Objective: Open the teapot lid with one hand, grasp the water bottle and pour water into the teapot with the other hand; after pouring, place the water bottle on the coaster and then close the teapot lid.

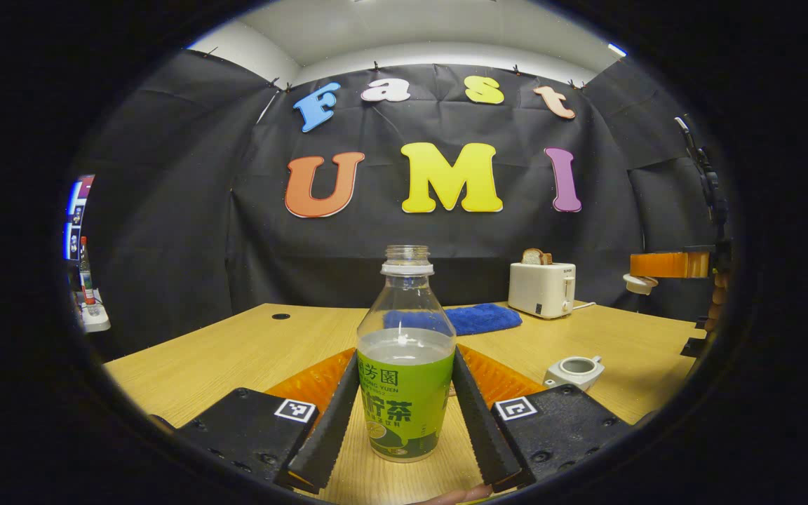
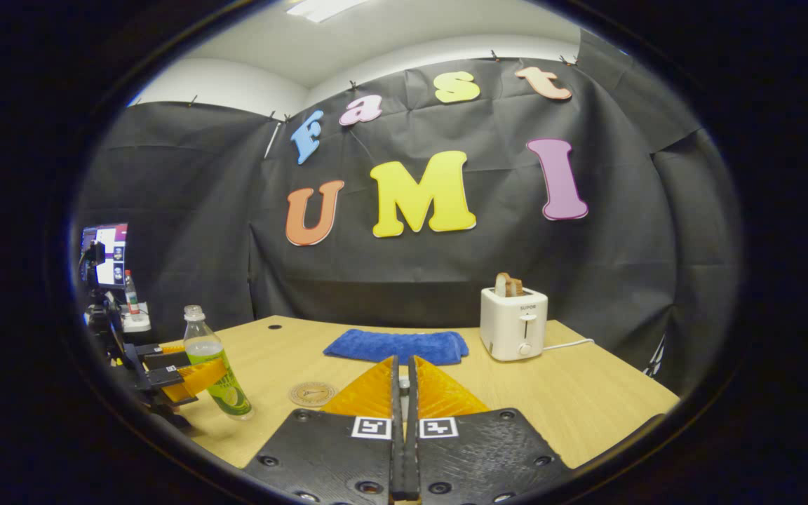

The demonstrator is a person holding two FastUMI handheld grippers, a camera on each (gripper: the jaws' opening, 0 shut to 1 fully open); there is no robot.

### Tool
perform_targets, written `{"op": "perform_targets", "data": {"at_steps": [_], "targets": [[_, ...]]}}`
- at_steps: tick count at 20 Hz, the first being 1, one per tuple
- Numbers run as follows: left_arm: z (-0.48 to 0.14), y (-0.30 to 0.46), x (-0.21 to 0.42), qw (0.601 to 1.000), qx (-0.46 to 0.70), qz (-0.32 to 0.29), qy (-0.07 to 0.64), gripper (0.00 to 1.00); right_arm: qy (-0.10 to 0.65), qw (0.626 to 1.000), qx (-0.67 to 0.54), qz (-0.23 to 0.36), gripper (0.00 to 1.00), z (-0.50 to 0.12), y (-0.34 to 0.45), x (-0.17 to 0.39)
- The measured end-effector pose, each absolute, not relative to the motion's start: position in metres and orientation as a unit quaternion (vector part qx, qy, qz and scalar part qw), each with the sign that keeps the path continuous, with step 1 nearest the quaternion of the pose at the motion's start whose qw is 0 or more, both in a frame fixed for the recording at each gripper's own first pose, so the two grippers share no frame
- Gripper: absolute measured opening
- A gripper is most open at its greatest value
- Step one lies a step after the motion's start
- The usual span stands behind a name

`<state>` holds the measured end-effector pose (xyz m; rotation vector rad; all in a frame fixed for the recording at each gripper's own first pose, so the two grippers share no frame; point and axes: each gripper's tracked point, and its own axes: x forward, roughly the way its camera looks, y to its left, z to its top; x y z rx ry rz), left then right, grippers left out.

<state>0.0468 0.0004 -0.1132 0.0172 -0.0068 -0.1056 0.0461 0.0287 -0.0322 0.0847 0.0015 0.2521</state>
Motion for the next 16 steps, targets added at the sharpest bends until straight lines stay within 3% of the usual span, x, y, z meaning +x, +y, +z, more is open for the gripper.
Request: {"op": "perform_targets", "data": {"at_steps": [5, 9, 16], "targets": [[-0.106, 0.01, 0.041, 0.996, 0.083, -0.002, 0.029, 0.78, 0.003, 0.993, 0.036, 0.112, 0.0, -0.03, 0.014, 0.048], [-0.104, -0.007, 0.036, 0.988, 0.144, -0.006, 0.045, 0.77, 0.012, 0.994, 0.034, 0.107, 0.0, -0.035, 0.005, 0.051], [-0.113, -0.022, 0.038, 0.943, 0.321, 0.006, 0.092, 0.76, 0.016, 0.994, 0.044, 0.101, 0.0, -0.035, -0.011, 0.056]]}}
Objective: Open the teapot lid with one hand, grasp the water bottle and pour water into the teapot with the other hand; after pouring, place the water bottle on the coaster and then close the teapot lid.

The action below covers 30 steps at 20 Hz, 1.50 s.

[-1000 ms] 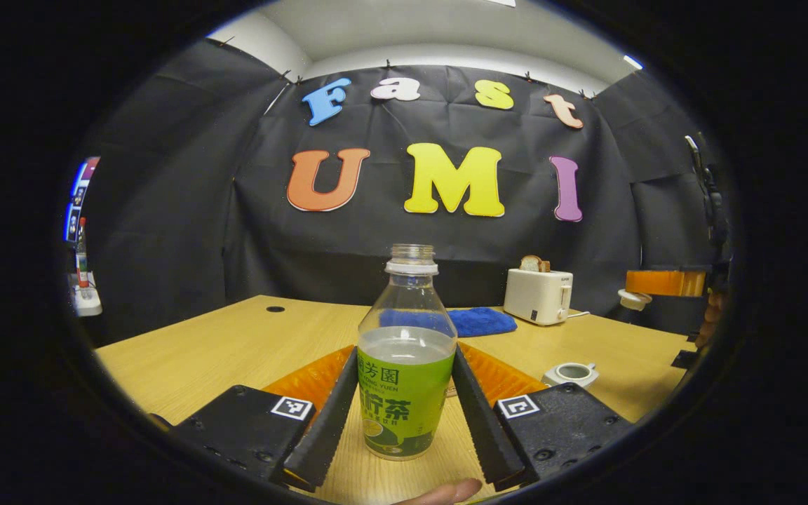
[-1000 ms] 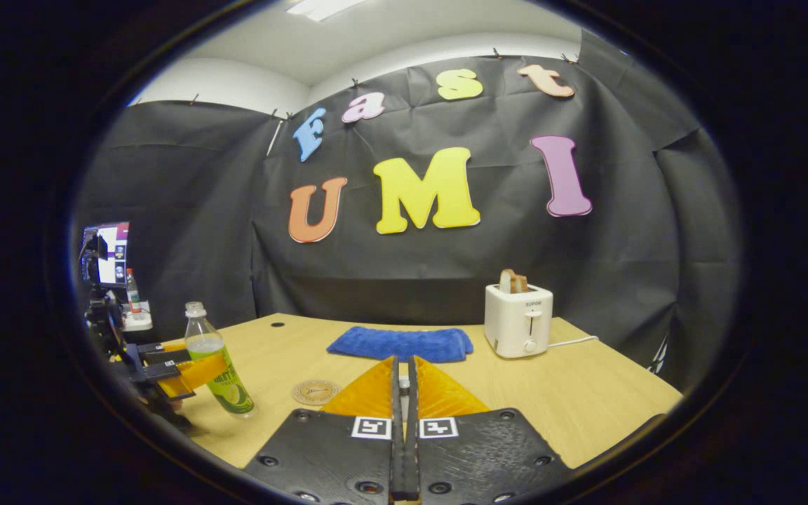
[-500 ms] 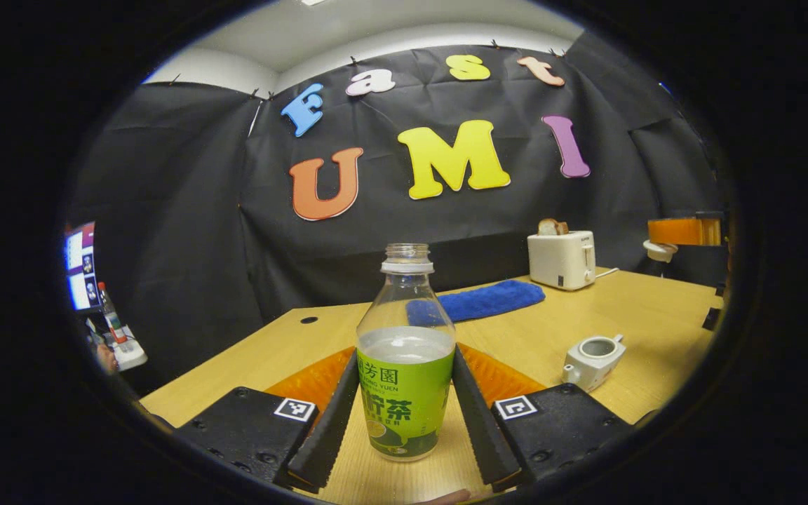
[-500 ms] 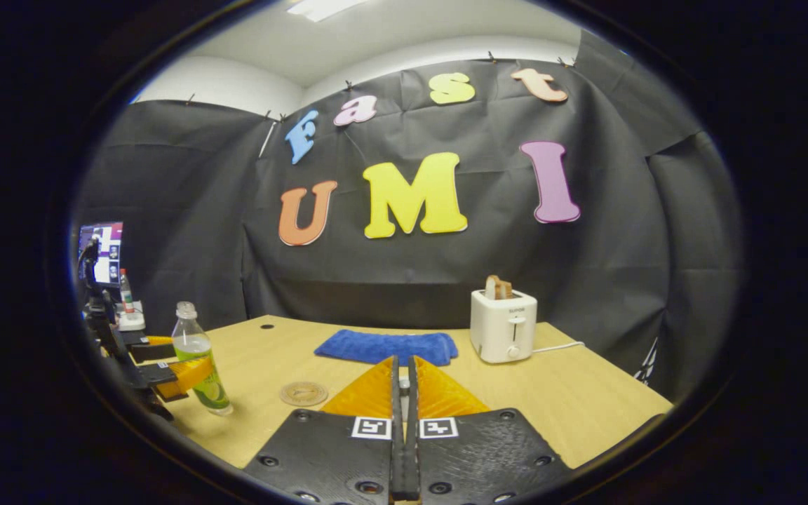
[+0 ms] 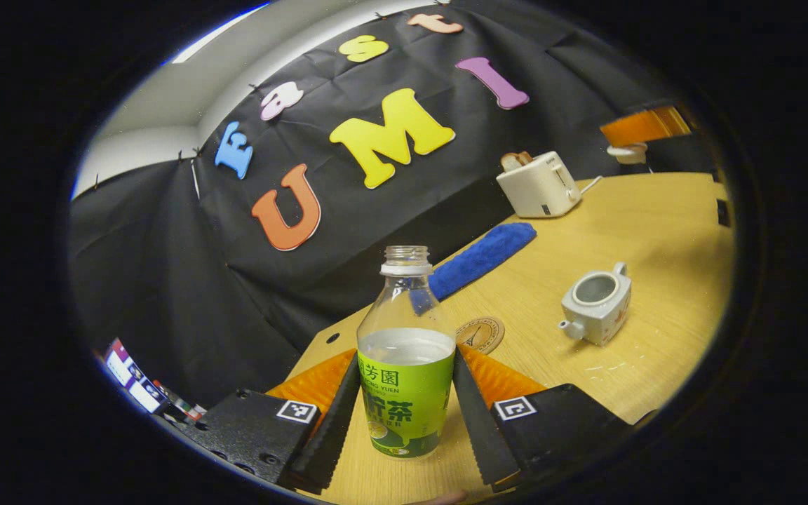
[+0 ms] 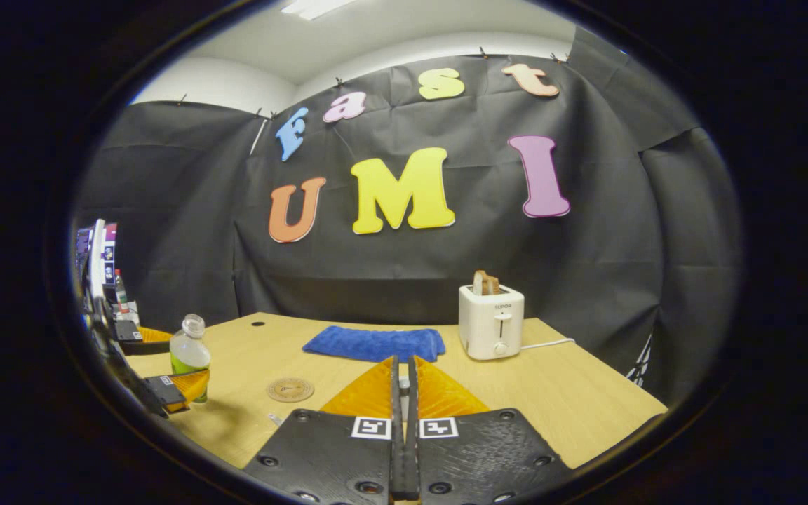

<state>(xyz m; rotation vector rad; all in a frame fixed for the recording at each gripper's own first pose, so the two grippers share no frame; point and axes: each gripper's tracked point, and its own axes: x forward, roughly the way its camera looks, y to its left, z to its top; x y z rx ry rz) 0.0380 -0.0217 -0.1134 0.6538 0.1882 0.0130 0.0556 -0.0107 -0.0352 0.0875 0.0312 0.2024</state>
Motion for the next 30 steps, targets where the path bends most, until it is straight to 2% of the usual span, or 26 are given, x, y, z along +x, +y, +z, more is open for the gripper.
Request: {"op": "perform_targets", "data": {"at_steps": [5, 15, 22, 23, 24, 26, 30], "targets": [[-0.123, -0.025, 0.045, 0.884, 0.454, 0.013, 0.11, 0.76, 0.022, 0.994, 0.05, 0.09, 0.0, -0.037, -0.024, 0.06], [-0.117, -0.061, 0.043, 0.76, 0.641, -0.027, 0.108, 0.76, 0.03, 0.995, 0.045, 0.081, 0.0, -0.045, -0.039, 0.067], [-0.119, -0.081, 0.047, 0.685, 0.718, -0.054, 0.115, 0.75, 0.017, 0.997, 0.038, 0.07, 0.0, -0.034, -0.061, 0.063], [-0.12, -0.083, 0.047, 0.674, 0.727, -0.056, 0.119, 0.72, 0.017, 0.997, 0.039, 0.068, 0.0, -0.032, -0.064, 0.062], [-0.118, -0.084, 0.047, 0.664, 0.736, -0.057, 0.119, 0.76, 0.015, 0.997, 0.042, 0.067, 0.0, -0.032, -0.067, 0.062], [-0.115, -0.085, 0.049, 0.641, 0.757, -0.053, 0.117, 0.73, 0.015, 0.996, 0.047, 0.069, 0.0, -0.03, -0.069, 0.06], [-0.114, -0.089, 0.046, 0.611, 0.78, -0.062, 0.12, 0.76, 0.01, 0.997, 0.041, 0.069, 0.0, -0.027, -0.072, 0.059]]}}
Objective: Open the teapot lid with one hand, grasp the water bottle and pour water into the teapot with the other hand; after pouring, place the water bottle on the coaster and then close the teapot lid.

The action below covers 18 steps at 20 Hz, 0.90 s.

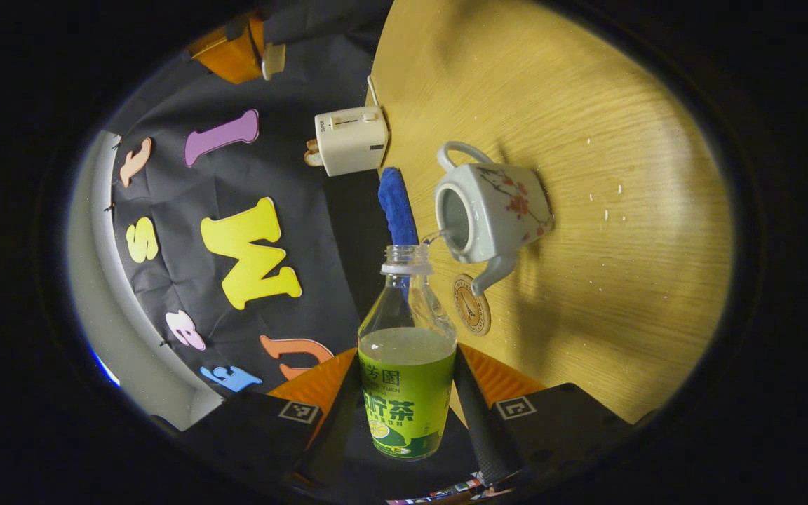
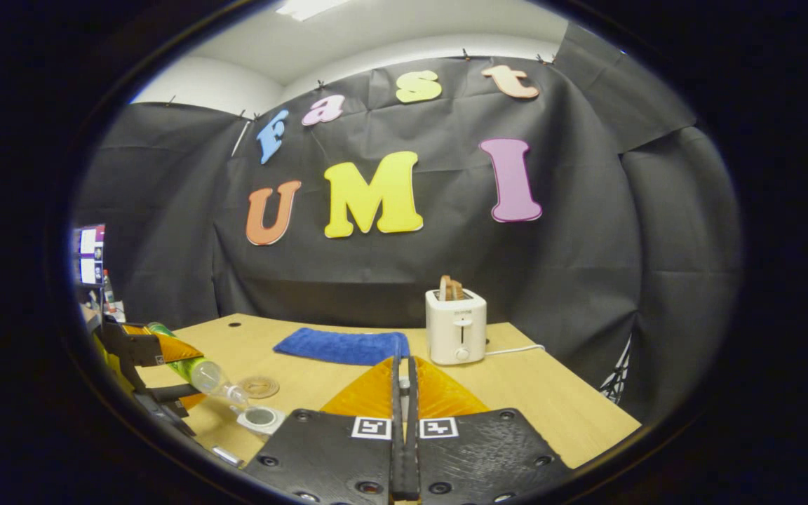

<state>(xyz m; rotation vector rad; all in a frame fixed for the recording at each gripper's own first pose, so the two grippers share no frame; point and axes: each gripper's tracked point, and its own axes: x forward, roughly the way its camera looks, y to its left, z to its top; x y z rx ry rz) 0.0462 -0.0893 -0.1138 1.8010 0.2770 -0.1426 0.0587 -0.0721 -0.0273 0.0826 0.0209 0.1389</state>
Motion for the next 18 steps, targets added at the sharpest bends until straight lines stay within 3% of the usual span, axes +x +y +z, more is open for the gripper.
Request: {"op": "perform_targets", "data": {"at_steps": [3, 18], "targets": [[-0.112, -0.092, 0.044, 0.59, 0.796, -0.061, 0.118, 0.72, 0.011, 0.997, 0.043, 0.068, 0.0, -0.028, -0.075, 0.058], [-0.102, -0.099, 0.043, 0.517, 0.846, -0.058, 0.116, 0.76, 0.014, 0.997, 0.041, 0.069, 0.0, -0.029, -0.075, 0.06]]}}
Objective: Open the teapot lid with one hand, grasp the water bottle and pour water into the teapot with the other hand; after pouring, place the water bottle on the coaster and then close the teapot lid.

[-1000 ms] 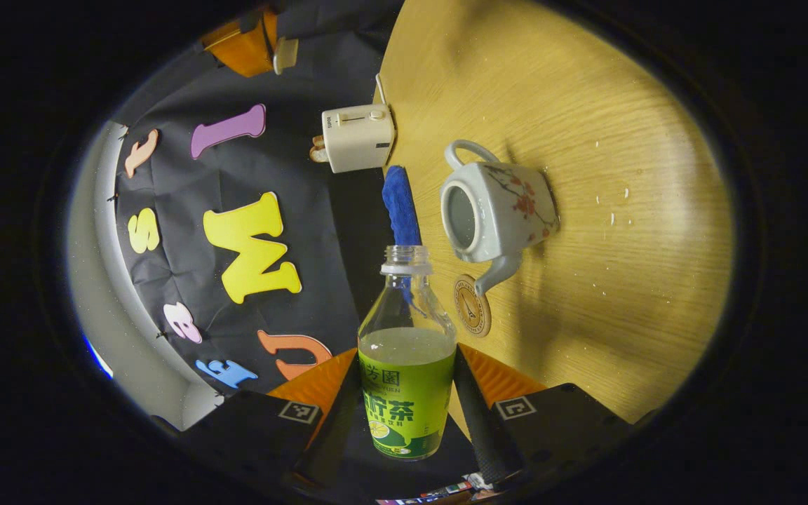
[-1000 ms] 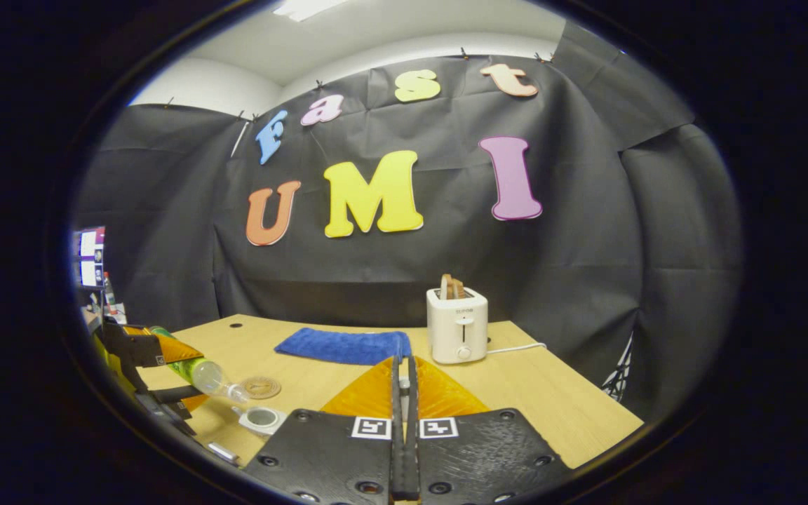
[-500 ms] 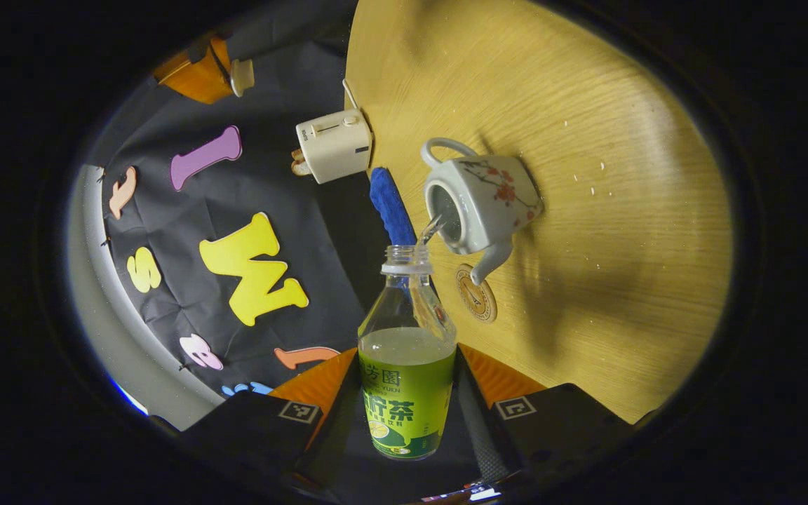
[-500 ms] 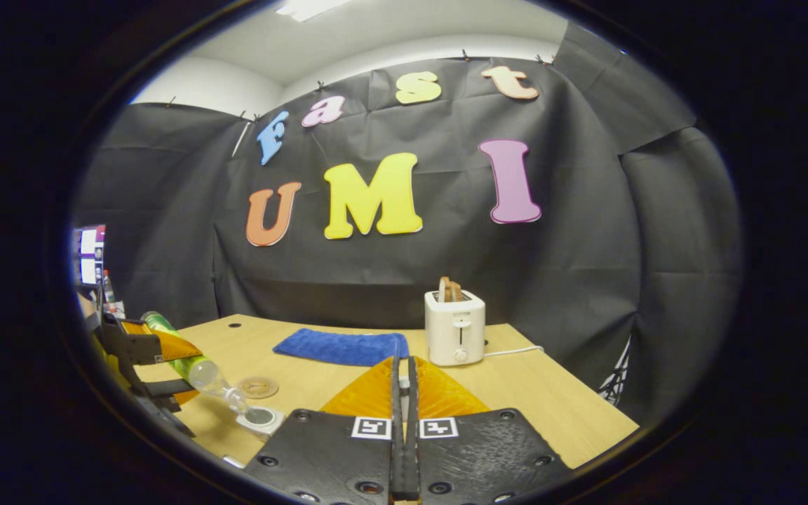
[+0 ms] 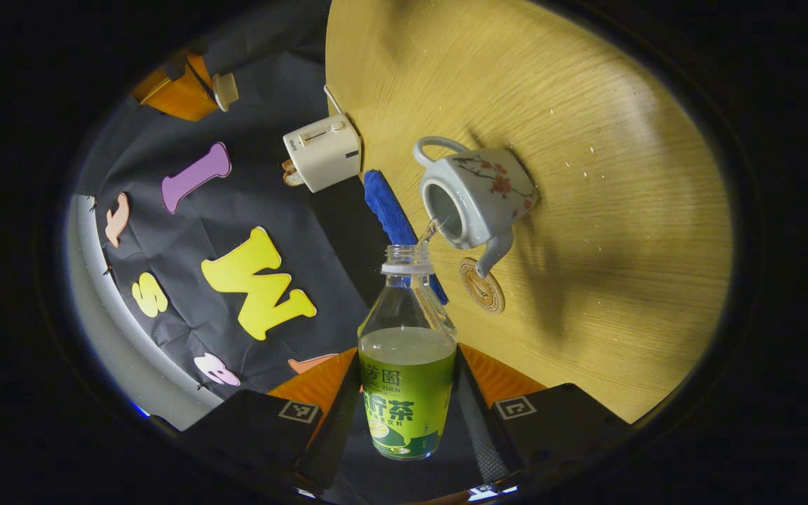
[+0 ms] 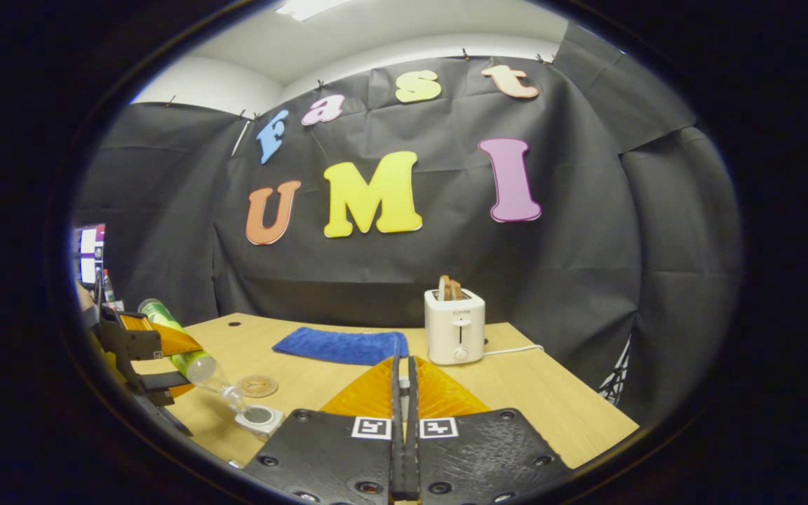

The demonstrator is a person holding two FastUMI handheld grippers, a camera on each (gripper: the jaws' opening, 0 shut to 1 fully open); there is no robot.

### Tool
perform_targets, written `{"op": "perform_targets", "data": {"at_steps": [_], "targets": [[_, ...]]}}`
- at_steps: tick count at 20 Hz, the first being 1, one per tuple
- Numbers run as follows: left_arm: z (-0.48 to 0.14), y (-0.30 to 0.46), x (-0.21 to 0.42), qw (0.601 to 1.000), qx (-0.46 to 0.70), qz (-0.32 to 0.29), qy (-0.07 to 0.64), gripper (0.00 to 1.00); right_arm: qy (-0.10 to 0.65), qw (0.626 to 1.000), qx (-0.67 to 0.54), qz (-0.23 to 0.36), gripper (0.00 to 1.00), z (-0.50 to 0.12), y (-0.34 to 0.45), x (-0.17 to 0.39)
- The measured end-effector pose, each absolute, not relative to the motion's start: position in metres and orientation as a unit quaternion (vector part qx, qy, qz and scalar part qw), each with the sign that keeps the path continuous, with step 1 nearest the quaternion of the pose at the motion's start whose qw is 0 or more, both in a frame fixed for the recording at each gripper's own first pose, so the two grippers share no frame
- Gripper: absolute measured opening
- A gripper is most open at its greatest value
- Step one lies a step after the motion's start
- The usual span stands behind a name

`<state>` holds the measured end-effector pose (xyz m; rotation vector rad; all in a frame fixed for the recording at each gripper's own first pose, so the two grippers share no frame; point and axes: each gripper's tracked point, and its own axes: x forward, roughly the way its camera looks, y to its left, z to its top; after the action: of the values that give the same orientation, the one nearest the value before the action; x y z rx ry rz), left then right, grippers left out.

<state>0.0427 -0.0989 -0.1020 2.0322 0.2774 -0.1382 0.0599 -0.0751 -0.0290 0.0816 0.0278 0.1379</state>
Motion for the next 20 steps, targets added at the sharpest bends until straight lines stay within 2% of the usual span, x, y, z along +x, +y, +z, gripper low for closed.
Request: {"op": "perform_targets", "data": {"at_steps": [5, 12, 13, 14, 20], "targets": [[-0.099, -0.102, 0.04, 0.49, 0.863, -0.054, 0.109, 0.76, 0.013, 0.997, 0.04, 0.069, 0.0, -0.028, -0.076, 0.059], [-0.097, -0.103, 0.042, 0.478, 0.87, -0.054, 0.108, 0.76, 0.012, 0.997, 0.039, 0.073, 0.01, -0.027, -0.075, 0.058], [-0.095, -0.104, 0.044, 0.477, 0.871, -0.053, 0.103, 0.73, 0.012, 0.996, 0.039, 0.074, 0.0, -0.027, -0.075, 0.058], [-0.095, -0.105, 0.044, 0.478, 0.871, -0.052, 0.101, 0.76, 0.013, 0.996, 0.038, 0.074, 0.0, -0.028, -0.075, 0.059], [-0.091, -0.108, 0.046, 0.481, 0.871, -0.05, 0.09, 0.76, 0.014, 0.996, 0.038, 0.074, 0.0, -0.029, -0.075, 0.059]]}}
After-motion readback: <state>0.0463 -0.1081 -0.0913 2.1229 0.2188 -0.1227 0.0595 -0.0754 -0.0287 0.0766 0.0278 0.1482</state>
